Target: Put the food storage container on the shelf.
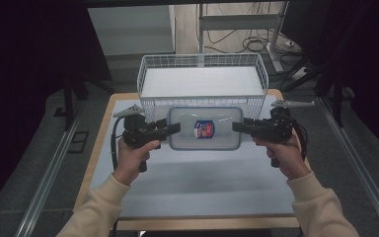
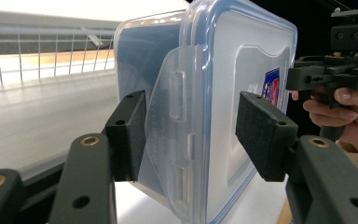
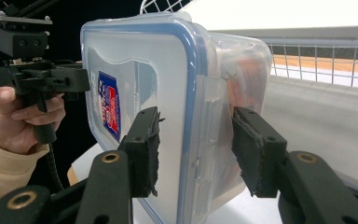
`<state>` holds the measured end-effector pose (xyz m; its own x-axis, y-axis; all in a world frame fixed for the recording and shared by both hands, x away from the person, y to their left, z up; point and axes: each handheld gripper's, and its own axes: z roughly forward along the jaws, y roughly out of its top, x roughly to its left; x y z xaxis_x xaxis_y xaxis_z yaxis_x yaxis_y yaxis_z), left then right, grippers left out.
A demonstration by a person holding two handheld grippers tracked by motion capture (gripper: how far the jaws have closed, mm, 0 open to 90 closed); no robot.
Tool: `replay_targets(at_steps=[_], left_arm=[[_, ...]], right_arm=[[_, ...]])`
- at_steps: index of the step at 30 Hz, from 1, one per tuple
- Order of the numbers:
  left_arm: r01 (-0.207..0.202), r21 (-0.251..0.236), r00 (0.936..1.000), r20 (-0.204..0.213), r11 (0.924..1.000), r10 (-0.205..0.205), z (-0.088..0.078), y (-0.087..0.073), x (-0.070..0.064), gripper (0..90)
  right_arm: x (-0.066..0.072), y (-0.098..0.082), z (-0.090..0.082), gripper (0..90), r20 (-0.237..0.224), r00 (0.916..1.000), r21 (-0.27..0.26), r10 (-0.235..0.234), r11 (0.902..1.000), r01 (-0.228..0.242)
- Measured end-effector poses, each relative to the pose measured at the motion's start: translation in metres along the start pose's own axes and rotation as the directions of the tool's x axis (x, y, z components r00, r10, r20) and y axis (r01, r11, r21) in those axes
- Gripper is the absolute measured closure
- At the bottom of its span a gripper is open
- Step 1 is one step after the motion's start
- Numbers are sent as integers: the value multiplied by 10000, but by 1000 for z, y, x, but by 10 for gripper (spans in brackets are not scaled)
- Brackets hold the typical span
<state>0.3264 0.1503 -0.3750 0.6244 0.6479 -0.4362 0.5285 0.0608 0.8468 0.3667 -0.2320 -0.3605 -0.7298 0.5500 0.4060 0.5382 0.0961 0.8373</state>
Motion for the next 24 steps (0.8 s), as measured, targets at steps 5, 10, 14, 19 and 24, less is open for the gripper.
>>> replay_targets(at_steps=[5,10,14,19,24], left_arm=[[-56,-58,10000,40,10000,56,2,11,2,449],[-46,-84,9999,94,10000,46,3,23,4,449],[-60,-142,9999,105,9999,61,3,34,4,448],[-36,-268,9999,127,9996,39,4,49,8,448],[-61,-353,9999,95,9994,64,4,62,15,449]], right_arm=[[-2,9,0,525,14,10000,-35,-13,10000,13],[-2,22,-1,525,99,9998,-40,-143,9999,143],[-1,34,-1,525,147,9996,-62,-235,9997,236],[-1,50,1,525,208,9991,-94,-356,9993,358],[-5,64,7,526,141,9993,-43,-360,9993,361]])
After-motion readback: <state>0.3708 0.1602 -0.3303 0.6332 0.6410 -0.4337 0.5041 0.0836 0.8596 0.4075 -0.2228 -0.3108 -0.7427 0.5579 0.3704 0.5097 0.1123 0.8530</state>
